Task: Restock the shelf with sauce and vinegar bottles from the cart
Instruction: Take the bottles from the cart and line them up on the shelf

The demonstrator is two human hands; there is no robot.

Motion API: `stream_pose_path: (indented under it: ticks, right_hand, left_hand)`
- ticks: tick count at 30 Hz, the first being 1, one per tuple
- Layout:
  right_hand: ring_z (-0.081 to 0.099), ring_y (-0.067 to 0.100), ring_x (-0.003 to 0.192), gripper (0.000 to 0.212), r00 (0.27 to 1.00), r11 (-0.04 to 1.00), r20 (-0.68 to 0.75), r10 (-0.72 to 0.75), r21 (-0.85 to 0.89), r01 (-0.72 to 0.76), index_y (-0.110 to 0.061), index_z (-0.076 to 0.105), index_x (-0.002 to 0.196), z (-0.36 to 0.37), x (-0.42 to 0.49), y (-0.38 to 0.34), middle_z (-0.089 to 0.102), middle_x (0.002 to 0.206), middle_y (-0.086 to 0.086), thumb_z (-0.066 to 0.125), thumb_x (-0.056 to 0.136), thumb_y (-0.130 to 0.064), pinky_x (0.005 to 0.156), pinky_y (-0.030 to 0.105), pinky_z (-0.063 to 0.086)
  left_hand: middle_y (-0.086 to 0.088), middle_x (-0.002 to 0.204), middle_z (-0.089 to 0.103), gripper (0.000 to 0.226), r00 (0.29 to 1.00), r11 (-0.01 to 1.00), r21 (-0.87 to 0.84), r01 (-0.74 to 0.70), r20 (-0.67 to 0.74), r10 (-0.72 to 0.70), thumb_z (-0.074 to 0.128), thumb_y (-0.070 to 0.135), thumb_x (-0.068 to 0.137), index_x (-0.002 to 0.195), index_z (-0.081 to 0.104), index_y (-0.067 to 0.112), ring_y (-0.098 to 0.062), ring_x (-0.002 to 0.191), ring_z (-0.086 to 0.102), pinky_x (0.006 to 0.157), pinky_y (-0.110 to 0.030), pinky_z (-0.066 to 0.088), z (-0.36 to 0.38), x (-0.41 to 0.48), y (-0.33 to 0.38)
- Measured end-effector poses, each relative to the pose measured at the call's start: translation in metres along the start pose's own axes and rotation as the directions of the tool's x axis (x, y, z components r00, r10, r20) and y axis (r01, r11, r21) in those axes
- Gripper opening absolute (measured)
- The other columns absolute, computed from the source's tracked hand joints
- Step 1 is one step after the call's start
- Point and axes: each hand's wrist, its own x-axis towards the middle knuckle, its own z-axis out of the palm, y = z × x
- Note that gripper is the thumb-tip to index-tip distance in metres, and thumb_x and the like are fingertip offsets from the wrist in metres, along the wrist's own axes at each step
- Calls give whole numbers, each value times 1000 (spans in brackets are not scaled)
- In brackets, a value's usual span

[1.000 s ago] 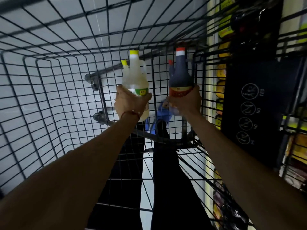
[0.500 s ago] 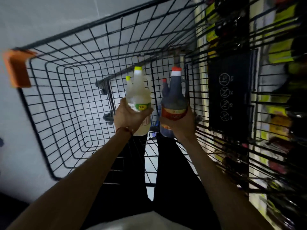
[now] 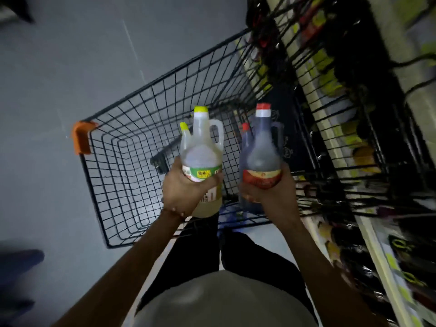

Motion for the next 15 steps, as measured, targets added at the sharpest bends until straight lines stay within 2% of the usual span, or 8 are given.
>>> stream_pose_path:
  ticks: [3,6,8,10,12,13,15]
  right_hand:
    - [70,2,104,93,997,996,-47,-64,54,67,-34,53,135,-23,-29,-11,69,122,-17,100,58,-16,82,24,58]
    - [67,-12,94,87,988,989,-99,-115,81,123,-33,52,134,-43,-59,-21,66,112,-28,97,64,-8,73,11,54]
    - [68,-11,92,88,983,987,-139,-120,93,133,-26,52,140,-53,-79,-23,67,114,-25,96,66,-7,72,11,54]
    - [68,-9,95,84,973,984,-189,-134,92,154,-32,54,135,-62,-98,-22,68,116,-21,96,67,-6,74,12,56]
    - [67,-13,91,81,960,983,-253,-117,106,148,-40,53,126,-69,-119,-22,67,112,-23,95,67,-3,73,12,56]
    - [67,-13,88,82,956,983,-276,-102,117,138,-39,53,126,-71,-127,-21,68,109,-23,96,66,-3,73,16,58]
    - [68,-11,87,84,934,985,-349,-73,122,122,-35,52,130,-73,-149,-20,68,109,-23,98,65,-9,74,24,59]
  left_hand:
    - [13,100,76,87,996,996,-24,-86,9,87,88,65,45,118,61,26,-8,92,73,83,-41,61,-3,-29,19]
    - [13,98,76,81,988,985,-83,-150,30,152,86,61,43,113,62,26,-6,89,73,84,-40,61,-1,-59,40]
    - [11,96,76,71,977,972,-127,-196,62,205,87,57,44,106,63,30,-8,88,73,83,-40,61,1,-73,50]
    - [11,96,76,64,955,956,-126,-266,98,279,88,56,46,101,62,34,-6,87,73,78,-33,60,3,-82,60]
    - [11,97,75,65,927,937,-74,-340,143,348,92,53,50,105,64,32,0,85,71,72,-23,57,3,-86,68]
    - [10,99,75,68,915,930,-60,-362,165,367,93,51,52,110,66,29,-1,86,71,73,-24,59,4,-86,69]
    - [8,106,76,78,884,914,-87,-397,233,406,94,50,53,121,66,23,-5,91,73,80,-34,62,6,-87,72]
